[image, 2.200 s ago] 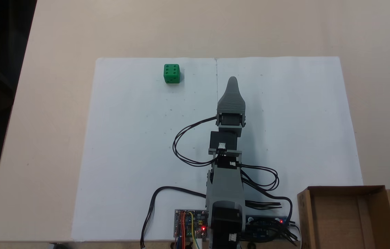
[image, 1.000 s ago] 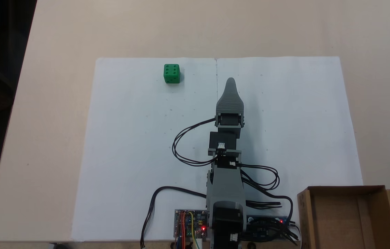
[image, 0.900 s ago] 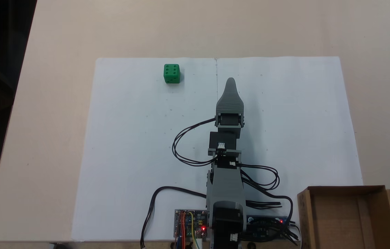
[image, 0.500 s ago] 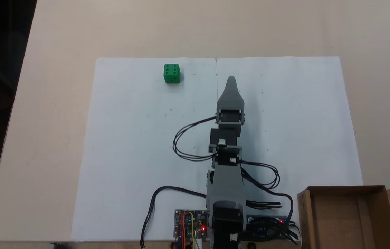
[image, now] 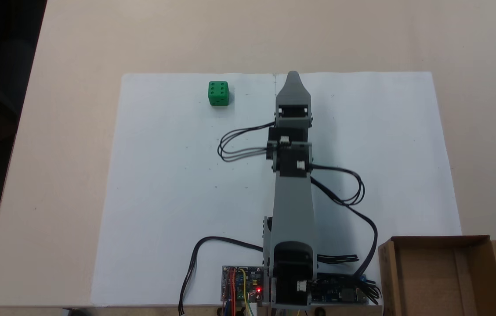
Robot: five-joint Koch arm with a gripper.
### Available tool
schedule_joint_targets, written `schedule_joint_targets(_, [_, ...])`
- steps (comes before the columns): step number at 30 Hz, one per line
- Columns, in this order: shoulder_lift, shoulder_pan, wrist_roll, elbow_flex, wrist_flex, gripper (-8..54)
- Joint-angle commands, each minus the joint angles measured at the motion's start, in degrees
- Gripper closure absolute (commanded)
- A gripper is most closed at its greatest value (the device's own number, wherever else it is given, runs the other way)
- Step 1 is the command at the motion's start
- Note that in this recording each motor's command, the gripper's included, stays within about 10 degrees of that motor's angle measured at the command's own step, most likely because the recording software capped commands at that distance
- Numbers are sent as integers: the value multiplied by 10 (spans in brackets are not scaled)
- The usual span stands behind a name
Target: Grasp a green dice and put it in the bin.
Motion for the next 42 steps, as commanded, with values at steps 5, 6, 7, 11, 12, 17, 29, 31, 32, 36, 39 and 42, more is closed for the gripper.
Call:
schedule_joint_targets(5, [-81,-3,3,-208,229,59])
schedule_joint_targets(6, [-100,-3,3,-247,263,58])
schedule_joint_targets(7, [-120,-2,5,-287,293,58])
schedule_joint_targets(11, [-186,-5,40,-406,408,57])
schedule_joint_targets(12, [-202,-5,52,-437,441,57])
schedule_joint_targets(17, [-284,-32,93,-547,584,57])
schedule_joint_targets(29, [-403,-110,171,-698,879,56])
schedule_joint_targets(31, [-423,-117,190,-721,875,56])
schedule_joint_targets(32, [-430,-120,200,-726,867,57])
schedule_joint_targets(36, [-461,-136,231,-729,824,57])
schedule_joint_targets(39, [-480,-142,252,-729,789,57])
schedule_joint_targets(42, [-493,-144,262,-729,765,56])
